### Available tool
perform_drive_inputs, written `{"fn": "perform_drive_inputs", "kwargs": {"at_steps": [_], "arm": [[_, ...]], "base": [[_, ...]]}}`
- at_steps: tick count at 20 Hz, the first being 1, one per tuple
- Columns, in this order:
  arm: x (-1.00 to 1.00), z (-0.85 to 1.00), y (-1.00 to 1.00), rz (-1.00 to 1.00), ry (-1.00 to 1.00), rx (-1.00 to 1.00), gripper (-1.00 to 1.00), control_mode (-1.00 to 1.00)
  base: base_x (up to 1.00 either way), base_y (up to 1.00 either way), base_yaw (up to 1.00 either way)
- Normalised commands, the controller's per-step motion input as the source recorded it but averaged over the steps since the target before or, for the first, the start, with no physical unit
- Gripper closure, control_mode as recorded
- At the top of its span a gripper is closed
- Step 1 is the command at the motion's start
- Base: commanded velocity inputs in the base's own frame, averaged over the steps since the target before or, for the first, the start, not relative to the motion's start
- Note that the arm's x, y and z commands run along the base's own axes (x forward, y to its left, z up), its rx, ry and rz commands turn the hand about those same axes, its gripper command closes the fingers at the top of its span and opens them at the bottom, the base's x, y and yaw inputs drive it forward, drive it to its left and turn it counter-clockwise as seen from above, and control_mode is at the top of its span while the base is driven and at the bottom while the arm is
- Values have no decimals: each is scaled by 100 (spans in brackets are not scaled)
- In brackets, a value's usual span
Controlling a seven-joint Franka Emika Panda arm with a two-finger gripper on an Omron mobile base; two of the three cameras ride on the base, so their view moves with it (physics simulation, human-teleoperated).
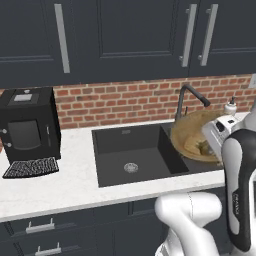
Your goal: Pick the onion from the sink and place it in the bowl. Then pick the bowl and place it in the microwave. Then close the microwave door and press the start button.
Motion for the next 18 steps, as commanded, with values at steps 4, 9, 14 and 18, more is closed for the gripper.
{"fn": "perform_drive_inputs", "kwargs": {"at_steps": [4,9,14,18], "arm": [[-1,1,73,0,0,21,100,-100],[0,0,37,0,-4,25,100,-100],[0,4,17,-2,0,7,100,-100],[0,7,10,-8,0,-4,100,-100]], "base": [[0,0,0],[0,0,0],[0,0,0],[0,0,0]]}}
